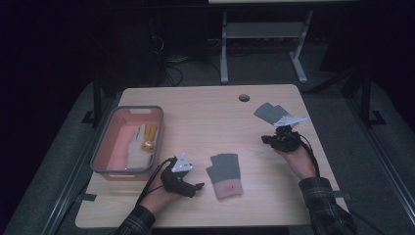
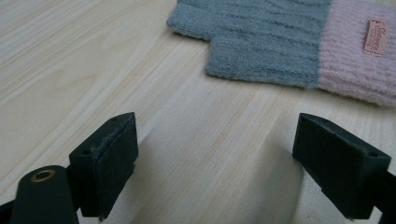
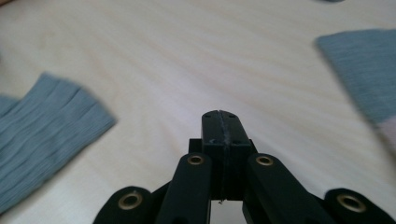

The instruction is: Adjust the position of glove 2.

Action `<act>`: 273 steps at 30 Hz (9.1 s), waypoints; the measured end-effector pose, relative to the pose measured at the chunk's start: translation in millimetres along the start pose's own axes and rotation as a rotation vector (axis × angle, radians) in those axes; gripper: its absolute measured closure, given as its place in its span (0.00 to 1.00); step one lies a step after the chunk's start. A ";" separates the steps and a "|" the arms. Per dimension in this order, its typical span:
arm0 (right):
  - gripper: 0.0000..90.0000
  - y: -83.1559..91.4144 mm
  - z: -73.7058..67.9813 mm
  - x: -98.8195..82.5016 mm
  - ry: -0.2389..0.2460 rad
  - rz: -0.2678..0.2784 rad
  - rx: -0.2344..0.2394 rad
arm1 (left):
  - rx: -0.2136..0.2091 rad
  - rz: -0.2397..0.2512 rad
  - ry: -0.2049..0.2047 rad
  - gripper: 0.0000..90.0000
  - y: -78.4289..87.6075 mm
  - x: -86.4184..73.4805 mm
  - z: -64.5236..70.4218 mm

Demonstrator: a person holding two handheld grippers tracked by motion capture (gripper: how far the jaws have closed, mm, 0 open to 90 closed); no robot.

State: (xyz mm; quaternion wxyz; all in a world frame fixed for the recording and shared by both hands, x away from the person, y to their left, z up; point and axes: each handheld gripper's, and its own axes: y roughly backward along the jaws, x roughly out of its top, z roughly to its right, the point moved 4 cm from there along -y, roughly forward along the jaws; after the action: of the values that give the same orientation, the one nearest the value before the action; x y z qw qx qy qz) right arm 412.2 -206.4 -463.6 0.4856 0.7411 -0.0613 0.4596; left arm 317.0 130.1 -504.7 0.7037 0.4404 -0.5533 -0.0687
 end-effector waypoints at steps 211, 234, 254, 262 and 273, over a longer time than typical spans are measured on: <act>0.87 -1.5 -135.0 -7.9 0.121 -0.062 0.189 | -0.017 0.008 0.032 0.26 9.3 7.9 3.5; 1.00 3.3 -98.7 -49.3 0.110 -0.239 0.236 | -0.198 -0.021 -0.051 0.94 -5.7 42.5 66.1; 1.00 1.0 -104.3 -53.4 0.147 -0.258 0.294 | -0.177 -0.065 -0.068 0.95 -10.4 40.4 63.4; 1.00 9.2 -111.4 -45.7 0.127 -0.184 0.397 | -0.173 -0.020 -0.019 0.93 1.9 39.2 51.7; 0.97 4.0 -132.1 -44.5 0.214 -0.207 0.394 | -0.164 -0.054 0.022 0.78 17.9 26.0 32.0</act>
State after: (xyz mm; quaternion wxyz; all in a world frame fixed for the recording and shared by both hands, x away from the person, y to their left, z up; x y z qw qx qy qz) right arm 302.6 -121.7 -480.0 0.3801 0.7709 0.1577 0.4862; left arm 292.9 108.3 -473.5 0.7414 0.3967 -0.5258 -0.1279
